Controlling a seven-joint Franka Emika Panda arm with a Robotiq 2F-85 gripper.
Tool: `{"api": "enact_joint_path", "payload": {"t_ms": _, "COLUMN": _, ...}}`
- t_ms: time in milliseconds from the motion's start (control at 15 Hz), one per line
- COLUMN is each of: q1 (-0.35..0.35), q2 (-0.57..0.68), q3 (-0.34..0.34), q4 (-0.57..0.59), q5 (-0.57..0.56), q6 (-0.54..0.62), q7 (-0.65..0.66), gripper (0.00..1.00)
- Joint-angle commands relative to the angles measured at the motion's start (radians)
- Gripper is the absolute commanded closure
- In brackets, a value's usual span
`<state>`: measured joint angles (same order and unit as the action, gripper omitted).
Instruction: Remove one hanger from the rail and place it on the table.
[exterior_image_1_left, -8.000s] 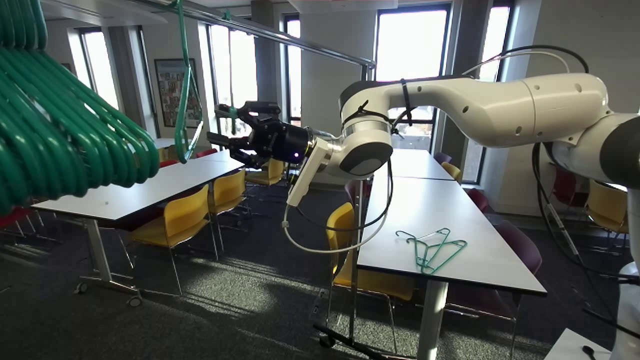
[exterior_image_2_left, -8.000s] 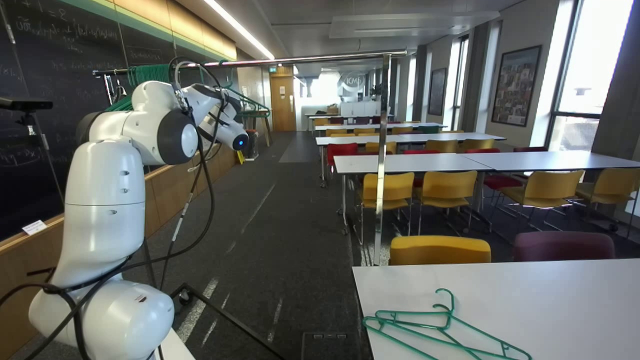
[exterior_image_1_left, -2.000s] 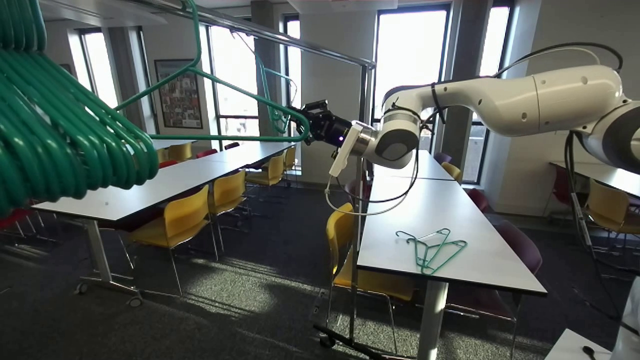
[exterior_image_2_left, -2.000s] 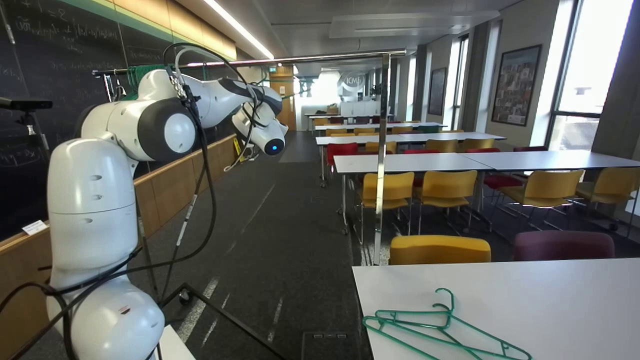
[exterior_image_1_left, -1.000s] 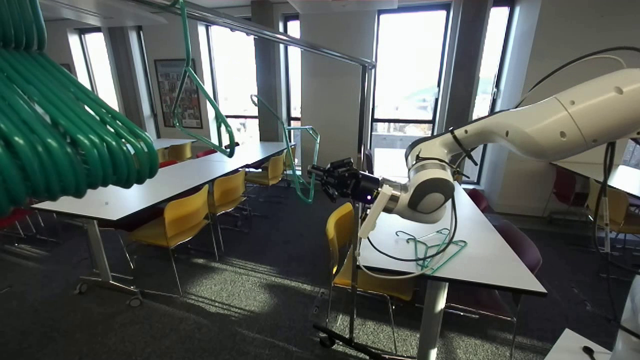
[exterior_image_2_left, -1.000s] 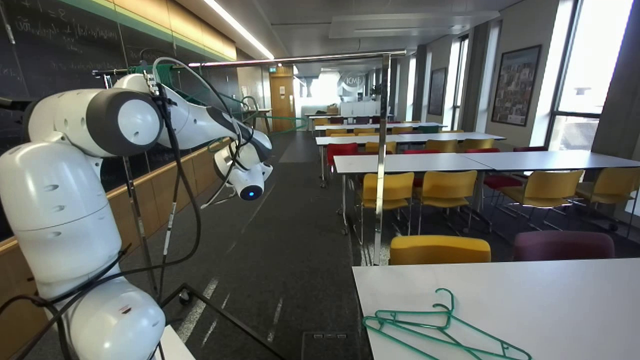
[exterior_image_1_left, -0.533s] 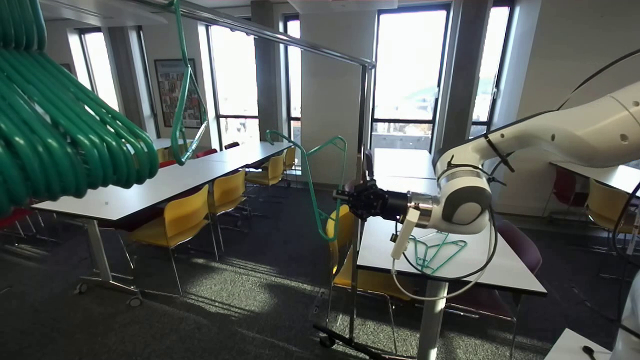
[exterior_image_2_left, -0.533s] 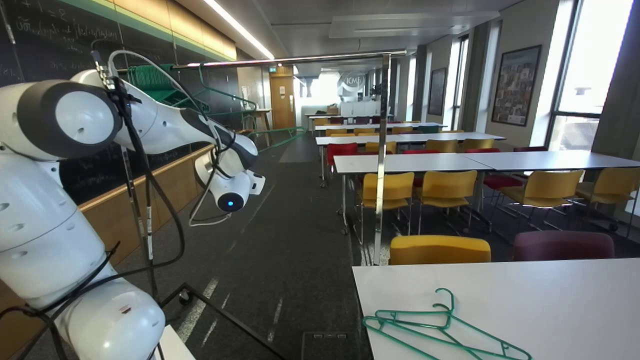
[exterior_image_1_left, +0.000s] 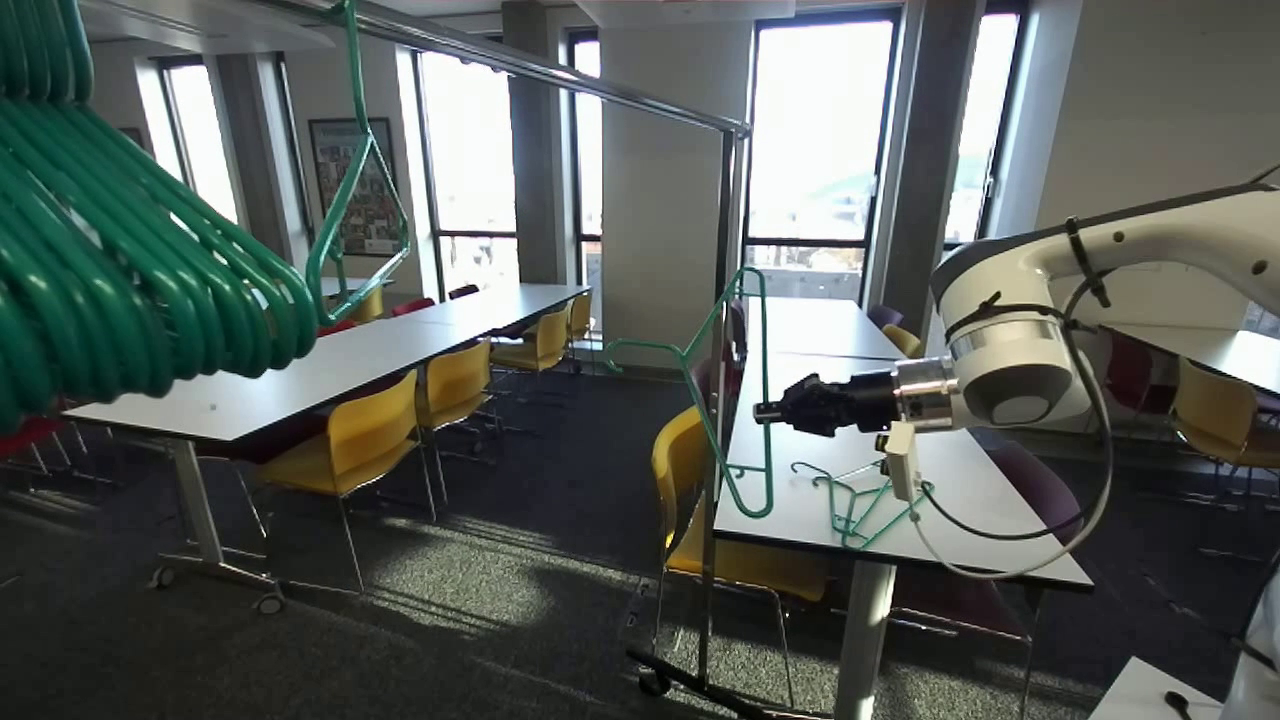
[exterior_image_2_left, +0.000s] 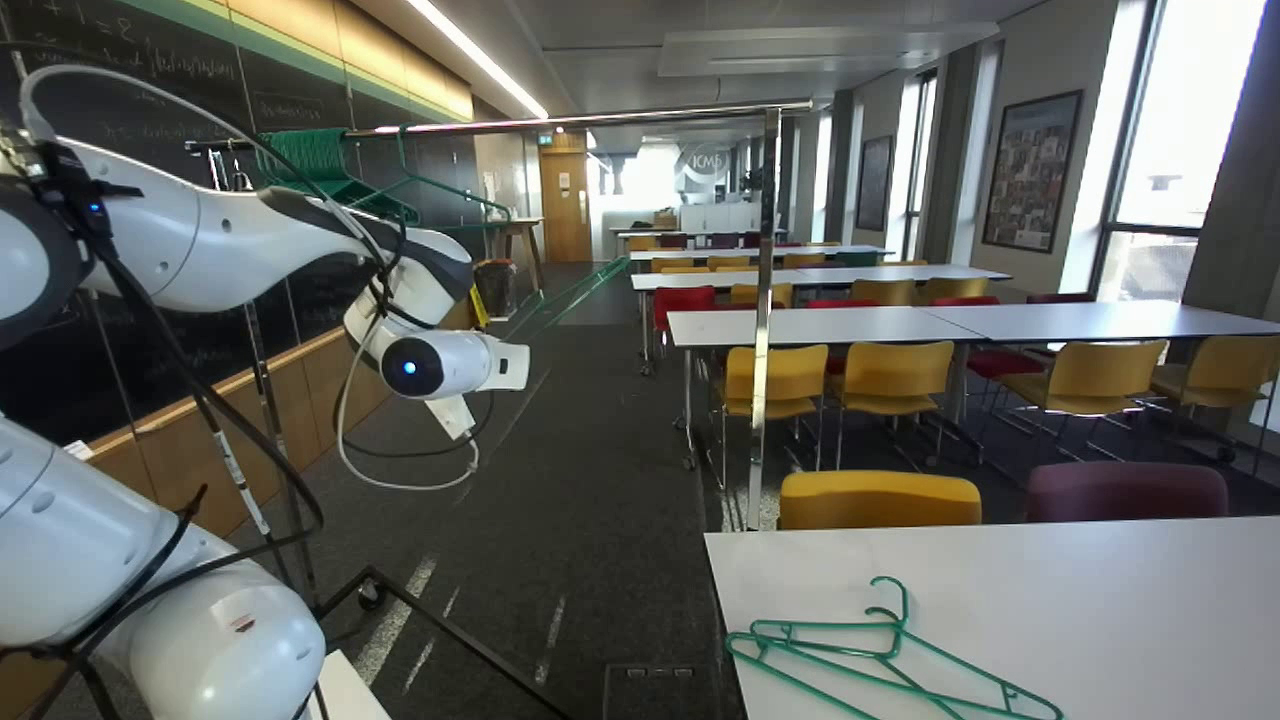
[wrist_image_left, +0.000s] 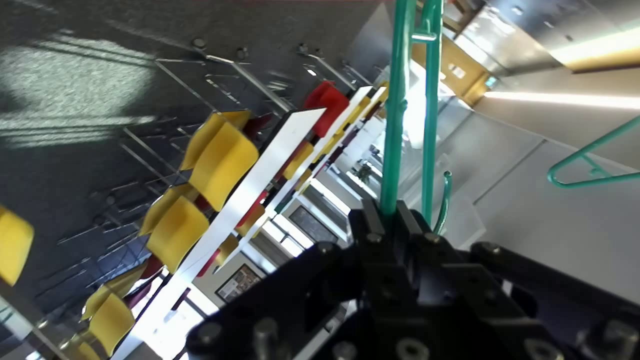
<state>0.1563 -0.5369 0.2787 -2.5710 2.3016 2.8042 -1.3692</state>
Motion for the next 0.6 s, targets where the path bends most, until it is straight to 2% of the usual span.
{"api": "enact_joint_path", "payload": {"t_ms": 0, "q1": 0.103, "q2": -0.086, "q3": -0.030, "q4": -0.046, "q5": -0.285, "q6": 0.218, "q7": 0.176, "gripper": 0.98}}
{"api": "enact_joint_path", "payload": {"t_ms": 200, "q1": 0.257, "q2": -0.028, "q3": -0.068, "q4": -0.080, "q5": -0.559, "q6": 0.365, "q7": 0.341, "gripper": 0.98}}
{"api": "enact_joint_path", "payload": {"t_ms": 333, "q1": 0.307, "q2": 0.014, "q3": -0.075, "q4": -0.121, "q5": -0.736, "q6": 0.395, "q7": 0.454, "gripper": 0.98}}
{"api": "enact_joint_path", "payload": {"t_ms": 400, "q1": 0.184, "q2": 0.019, "q3": 0.030, "q4": -0.154, "q5": -0.817, "q6": 0.328, "q7": 0.530, "gripper": 0.98}}
{"api": "enact_joint_path", "payload": {"t_ms": 533, "q1": 0.161, "q2": 0.046, "q3": 0.033, "q4": -0.200, "q5": -0.993, "q6": 0.306, "q7": 0.624, "gripper": 0.98}}
